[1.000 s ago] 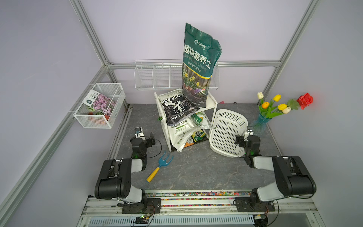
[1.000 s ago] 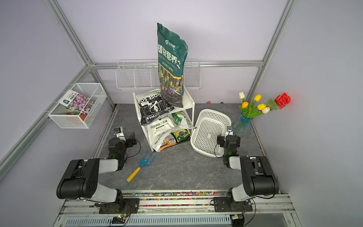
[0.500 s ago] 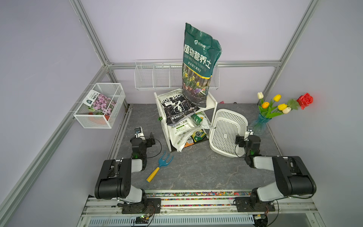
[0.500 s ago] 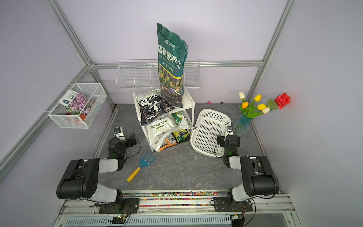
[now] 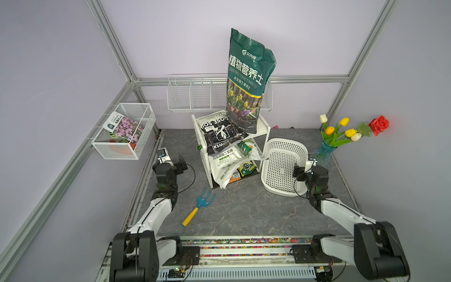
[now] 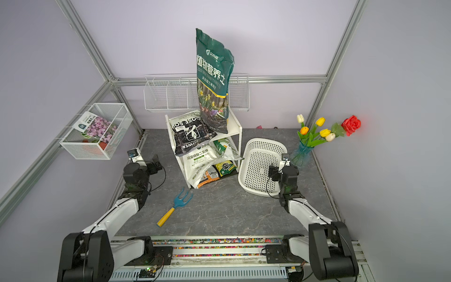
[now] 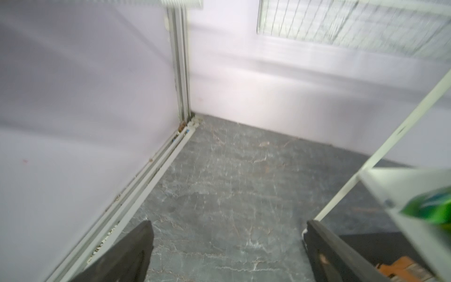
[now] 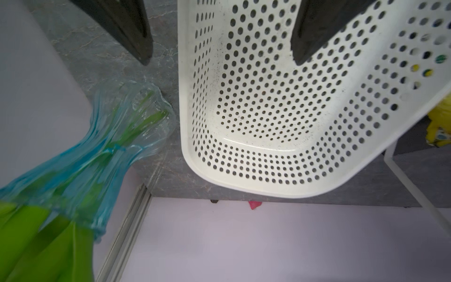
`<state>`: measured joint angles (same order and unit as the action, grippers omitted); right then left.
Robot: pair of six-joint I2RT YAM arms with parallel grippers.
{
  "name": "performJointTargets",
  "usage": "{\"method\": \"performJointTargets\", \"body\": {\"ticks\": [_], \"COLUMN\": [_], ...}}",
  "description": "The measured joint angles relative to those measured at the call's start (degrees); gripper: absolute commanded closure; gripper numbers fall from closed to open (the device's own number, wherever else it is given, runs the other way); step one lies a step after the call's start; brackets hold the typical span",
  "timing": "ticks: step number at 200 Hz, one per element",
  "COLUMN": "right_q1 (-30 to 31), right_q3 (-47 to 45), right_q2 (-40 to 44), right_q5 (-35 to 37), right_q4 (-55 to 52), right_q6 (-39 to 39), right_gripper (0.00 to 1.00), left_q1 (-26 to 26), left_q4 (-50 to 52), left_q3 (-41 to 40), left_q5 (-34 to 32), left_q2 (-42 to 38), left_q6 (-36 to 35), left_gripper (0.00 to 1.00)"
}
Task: Take down the fertilizer bag from the shelf
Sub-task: Adjust the shelf at the center of the board.
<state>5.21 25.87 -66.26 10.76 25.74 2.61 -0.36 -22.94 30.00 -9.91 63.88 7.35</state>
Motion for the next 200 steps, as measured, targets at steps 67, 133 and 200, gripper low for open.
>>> {"method": "performJointTargets", "body": {"ticks": [67, 133, 200], "right_q1": [5.9, 20.1, 20.4], "right_q3": [10.3, 21.2, 26.1], "right_q2": [11.2, 7.9, 2.8], "right_q5": [0.1, -6.5, -13.2], "right_q4": [-24.4, -39.6, -43.0], "right_q6": [3.0, 7.4, 9.4], "right_gripper": [0.14, 0.27, 0.31], "left_q1": [-11.5, -32.5, -43.4], "left_q4": [20.2, 33.6, 32.3], "left_q3": [0.8, 2.1, 10.7], "left_q5": [-4.1, -13.7, -12.4], "left_q2": [-15.6, -27.4, -22.8], "left_q6": [7.3, 16.5, 17.9], "left_gripper": [0.1, 0.52, 0.55]}}
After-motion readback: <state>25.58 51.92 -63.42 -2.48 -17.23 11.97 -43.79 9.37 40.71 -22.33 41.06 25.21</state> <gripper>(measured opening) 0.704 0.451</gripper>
